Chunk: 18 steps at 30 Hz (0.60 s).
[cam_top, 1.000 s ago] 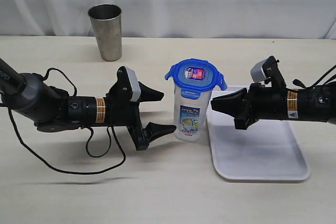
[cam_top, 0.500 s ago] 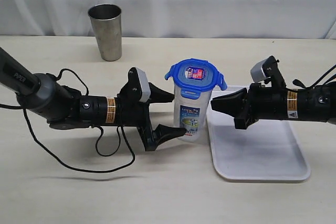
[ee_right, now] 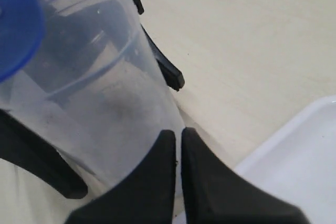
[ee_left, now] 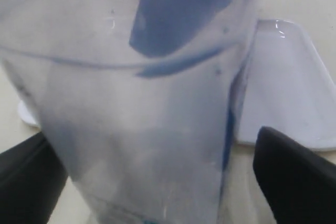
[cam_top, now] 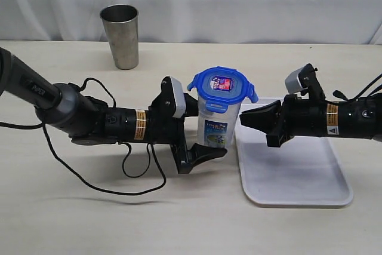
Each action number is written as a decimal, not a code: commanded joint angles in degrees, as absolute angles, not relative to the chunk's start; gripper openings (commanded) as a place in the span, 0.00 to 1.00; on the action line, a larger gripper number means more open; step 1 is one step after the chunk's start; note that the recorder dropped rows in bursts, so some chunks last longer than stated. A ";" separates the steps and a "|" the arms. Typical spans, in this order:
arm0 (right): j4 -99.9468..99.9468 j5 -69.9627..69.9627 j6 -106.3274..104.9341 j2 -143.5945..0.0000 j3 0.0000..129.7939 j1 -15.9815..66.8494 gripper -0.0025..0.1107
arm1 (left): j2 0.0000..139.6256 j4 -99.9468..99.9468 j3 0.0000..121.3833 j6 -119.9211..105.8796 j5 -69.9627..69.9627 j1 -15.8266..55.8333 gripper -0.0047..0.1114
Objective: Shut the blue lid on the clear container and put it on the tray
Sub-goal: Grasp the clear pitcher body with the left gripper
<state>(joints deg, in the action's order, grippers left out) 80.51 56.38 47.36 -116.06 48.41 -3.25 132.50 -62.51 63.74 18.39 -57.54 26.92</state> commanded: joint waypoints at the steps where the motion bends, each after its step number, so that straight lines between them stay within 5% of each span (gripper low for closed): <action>1: 80.49 56.24 47.32 -115.94 48.66 -3.17 0.06 | 132.60 -61.62 64.14 19.27 -60.39 27.25 0.78; 18: 80.50 56.24 47.61 -115.94 48.66 -3.17 0.06 | 132.60 -55.81 64.14 17.82 -62.38 27.38 0.78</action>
